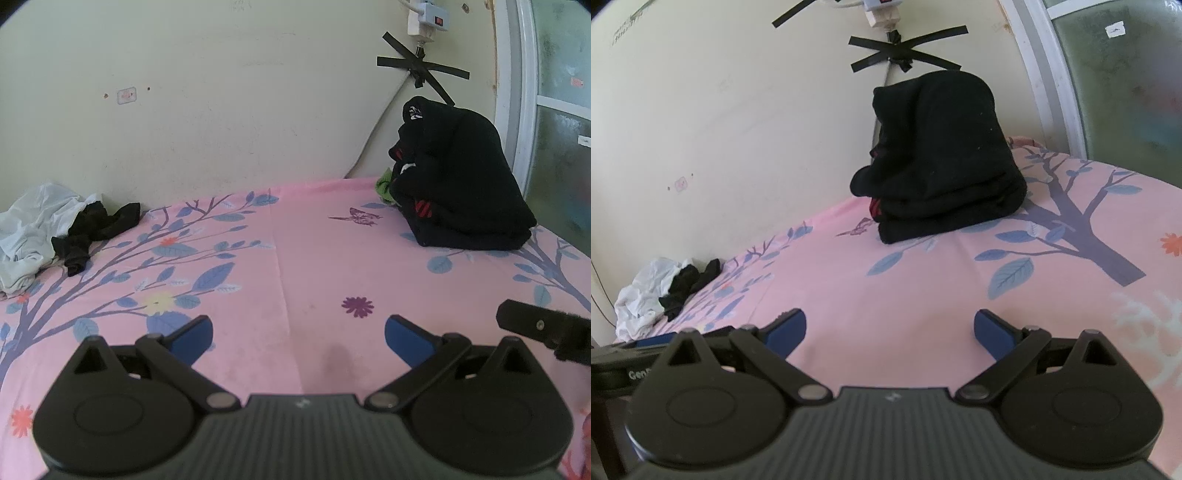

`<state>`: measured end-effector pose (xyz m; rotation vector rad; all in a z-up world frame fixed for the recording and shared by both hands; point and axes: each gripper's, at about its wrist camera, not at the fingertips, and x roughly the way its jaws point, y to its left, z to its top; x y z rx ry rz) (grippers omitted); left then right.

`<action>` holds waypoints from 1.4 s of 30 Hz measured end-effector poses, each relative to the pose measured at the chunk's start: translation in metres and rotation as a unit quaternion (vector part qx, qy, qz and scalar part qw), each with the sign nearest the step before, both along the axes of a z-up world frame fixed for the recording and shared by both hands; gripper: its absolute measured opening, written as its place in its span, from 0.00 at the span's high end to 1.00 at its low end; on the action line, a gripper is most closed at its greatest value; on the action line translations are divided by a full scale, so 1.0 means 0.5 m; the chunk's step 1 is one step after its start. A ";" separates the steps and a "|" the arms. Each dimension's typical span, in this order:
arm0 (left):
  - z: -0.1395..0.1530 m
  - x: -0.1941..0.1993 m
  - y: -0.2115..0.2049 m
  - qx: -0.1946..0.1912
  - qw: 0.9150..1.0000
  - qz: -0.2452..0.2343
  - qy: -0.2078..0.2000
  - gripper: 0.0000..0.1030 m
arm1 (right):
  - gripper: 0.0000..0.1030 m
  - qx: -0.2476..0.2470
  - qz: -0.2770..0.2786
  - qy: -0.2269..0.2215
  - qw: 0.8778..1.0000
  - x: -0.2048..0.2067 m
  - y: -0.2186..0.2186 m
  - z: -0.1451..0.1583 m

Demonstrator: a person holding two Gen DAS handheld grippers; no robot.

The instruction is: Fold small clothes

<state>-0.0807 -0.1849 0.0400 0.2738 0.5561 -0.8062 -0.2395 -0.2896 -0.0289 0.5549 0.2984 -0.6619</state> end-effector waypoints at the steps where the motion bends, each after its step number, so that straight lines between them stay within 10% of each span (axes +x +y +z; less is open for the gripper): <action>1: 0.001 0.000 0.001 0.000 1.000 0.000 0.000 0.00 | 0.12 0.000 0.000 0.000 1.000 0.000 0.000 0.000; 42: 0.023 -0.011 0.018 -0.027 1.000 0.004 -0.016 0.00 | 0.11 0.004 0.000 -0.003 1.000 -0.001 0.003 -0.001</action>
